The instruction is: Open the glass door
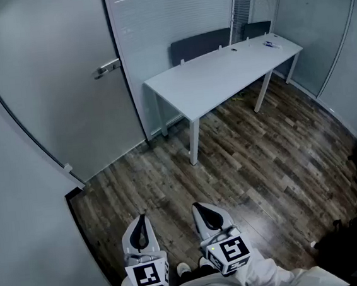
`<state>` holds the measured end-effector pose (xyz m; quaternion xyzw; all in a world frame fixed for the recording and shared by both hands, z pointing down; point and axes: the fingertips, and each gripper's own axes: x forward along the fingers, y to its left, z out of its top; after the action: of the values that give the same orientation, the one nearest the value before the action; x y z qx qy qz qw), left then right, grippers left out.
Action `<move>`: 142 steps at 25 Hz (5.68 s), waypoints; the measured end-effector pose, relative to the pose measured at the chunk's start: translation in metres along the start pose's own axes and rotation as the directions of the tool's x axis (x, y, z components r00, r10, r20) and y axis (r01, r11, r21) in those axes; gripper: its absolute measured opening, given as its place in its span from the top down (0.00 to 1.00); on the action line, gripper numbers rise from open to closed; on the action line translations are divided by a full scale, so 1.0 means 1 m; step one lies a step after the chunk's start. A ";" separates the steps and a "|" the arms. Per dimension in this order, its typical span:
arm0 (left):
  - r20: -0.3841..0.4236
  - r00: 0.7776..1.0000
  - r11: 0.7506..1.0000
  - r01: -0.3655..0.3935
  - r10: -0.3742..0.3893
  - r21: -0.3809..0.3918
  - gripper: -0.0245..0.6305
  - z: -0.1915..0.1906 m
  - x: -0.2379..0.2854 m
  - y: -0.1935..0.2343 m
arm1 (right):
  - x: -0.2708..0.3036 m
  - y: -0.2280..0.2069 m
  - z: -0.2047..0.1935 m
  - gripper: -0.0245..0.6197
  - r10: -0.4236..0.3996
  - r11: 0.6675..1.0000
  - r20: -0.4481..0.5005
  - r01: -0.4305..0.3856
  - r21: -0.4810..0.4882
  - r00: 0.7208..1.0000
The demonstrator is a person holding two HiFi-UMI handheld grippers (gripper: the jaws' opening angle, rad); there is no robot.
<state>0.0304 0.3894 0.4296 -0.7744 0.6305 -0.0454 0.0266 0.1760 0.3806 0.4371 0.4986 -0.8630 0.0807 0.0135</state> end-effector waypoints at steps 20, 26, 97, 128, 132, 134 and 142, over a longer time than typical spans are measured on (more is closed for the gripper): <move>-0.019 1.000 1.000 -0.008 0.009 0.028 0.96 0.001 0.011 -0.055 | -0.021 -0.047 -0.002 0.95 0.035 0.999 0.013 -0.035 0.041 0.999; -0.015 1.000 1.000 0.000 0.000 0.022 0.96 0.005 0.030 -0.054 | -0.010 -0.062 -0.004 0.95 0.013 0.999 -0.001 -0.013 0.048 1.000; -0.092 0.965 0.970 -0.244 0.245 0.015 0.96 -0.027 0.525 0.260 | 0.603 -0.142 0.058 0.95 0.321 0.947 -0.113 -0.320 0.029 0.940; -0.140 0.905 0.914 -0.406 0.402 -0.003 0.96 -0.023 0.555 0.357 | 0.744 -0.124 0.076 0.84 0.357 0.922 -0.180 -0.376 -0.088 0.917; -0.140 0.896 0.903 -0.429 0.421 -0.031 0.96 -0.033 0.546 0.367 | 0.773 -0.121 0.058 0.78 0.333 0.903 -0.217 -0.377 -0.208 0.918; -0.137 0.893 0.898 -0.438 0.430 -0.038 0.96 -0.038 0.546 0.374 | 0.792 -0.119 0.046 0.72 0.332 0.880 -0.243 -0.392 -0.269 0.912; -0.148 0.869 0.873 -0.484 0.472 -0.058 0.96 -0.045 0.530 0.390 | 0.844 -0.101 0.030 0.60 0.320 0.749 -0.316 -0.443 -0.493 0.893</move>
<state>-0.2478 -0.2079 0.4559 -0.5901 0.8042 -0.0581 -0.0399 -0.1592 -0.3983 0.5082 0.2738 -0.9260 -0.1183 0.2314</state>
